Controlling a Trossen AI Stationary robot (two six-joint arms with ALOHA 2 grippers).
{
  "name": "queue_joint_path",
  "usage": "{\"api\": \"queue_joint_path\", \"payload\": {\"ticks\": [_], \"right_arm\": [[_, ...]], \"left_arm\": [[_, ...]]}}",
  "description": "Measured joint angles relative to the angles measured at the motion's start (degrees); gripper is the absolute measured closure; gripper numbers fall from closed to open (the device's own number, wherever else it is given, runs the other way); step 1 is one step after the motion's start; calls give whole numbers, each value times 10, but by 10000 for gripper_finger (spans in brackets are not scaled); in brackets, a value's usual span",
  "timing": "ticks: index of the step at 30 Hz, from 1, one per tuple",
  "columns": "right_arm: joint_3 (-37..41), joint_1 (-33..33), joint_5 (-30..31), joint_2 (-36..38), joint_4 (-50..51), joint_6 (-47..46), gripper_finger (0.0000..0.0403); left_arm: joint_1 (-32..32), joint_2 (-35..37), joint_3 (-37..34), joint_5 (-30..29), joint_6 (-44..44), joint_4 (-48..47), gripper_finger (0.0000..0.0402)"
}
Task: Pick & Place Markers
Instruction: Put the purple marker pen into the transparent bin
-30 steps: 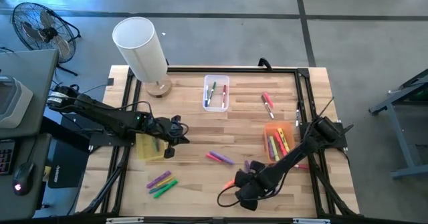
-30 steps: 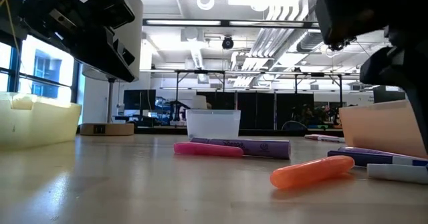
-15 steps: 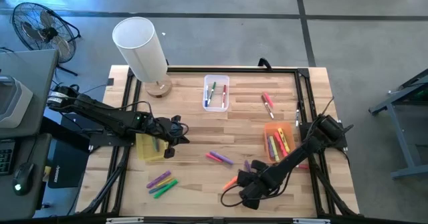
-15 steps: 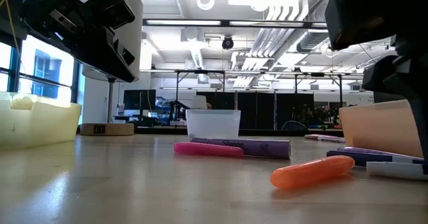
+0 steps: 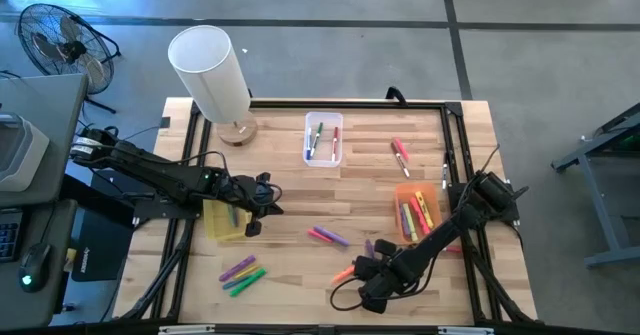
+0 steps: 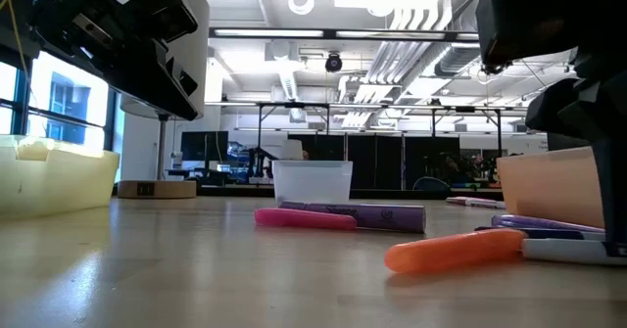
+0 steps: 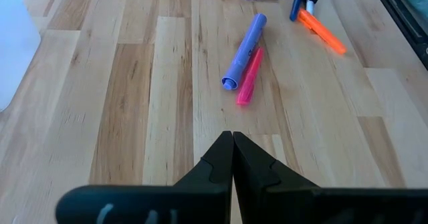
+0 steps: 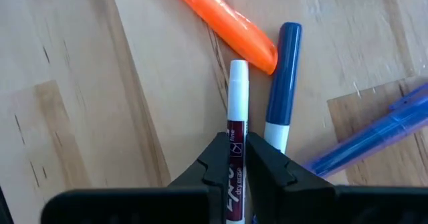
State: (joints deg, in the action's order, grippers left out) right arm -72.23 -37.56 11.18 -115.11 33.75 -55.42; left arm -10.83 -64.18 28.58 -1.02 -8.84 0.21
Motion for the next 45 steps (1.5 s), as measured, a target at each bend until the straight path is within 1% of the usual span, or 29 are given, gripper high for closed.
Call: {"api": "queue_joint_path", "payload": {"ticks": [6, 11, 13, 15, 18, 23, 26, 31, 35, 39, 42, 45], "right_arm": [[0, 8, 5, 0, -6, 0, 383], [0, 15, 10, 7, -6, 0, 378], [1, 15, 25, 14, -5, 3, 379], [3, 17, 63, 23, -3, 10, 381], [2, 24, 102, 45, -1, 17, 381], [2, 44, 106, 76, -1, 21, 378], [1, 65, 117, 98, -4, 34, 381], [1, 120, 142, 135, -15, 40, 377], [1, 181, 158, 165, -60, 100, 377], [1, 255, 149, 182, -158, 192, 382], [0, 320, 125, 182, -237, 254, 380], [0, 388, 112, 170, -307, 286, 378]], "left_arm": [[0, 0, 0, 0, 0, 0, 401], [0, 0, 0, 0, 0, 0, 401], [0, 0, 0, 0, 0, 0, 401], [0, 0, 0, 0, 0, 0, 401], [0, 0, 0, 0, 0, 1, 401], [0, 0, 0, 3, 0, 1, 401], [0, 0, 0, 3, 0, 2, 401], [0, 0, 0, 3, 0, 2, 401], [0, 0, 0, 3, 0, 2, 401], [0, 0, 0, -3, 0, 1, 401], [0, 0, 0, -13, 0, 1, 401], [0, 0, 0, -15, 0, 1, 401]]}}
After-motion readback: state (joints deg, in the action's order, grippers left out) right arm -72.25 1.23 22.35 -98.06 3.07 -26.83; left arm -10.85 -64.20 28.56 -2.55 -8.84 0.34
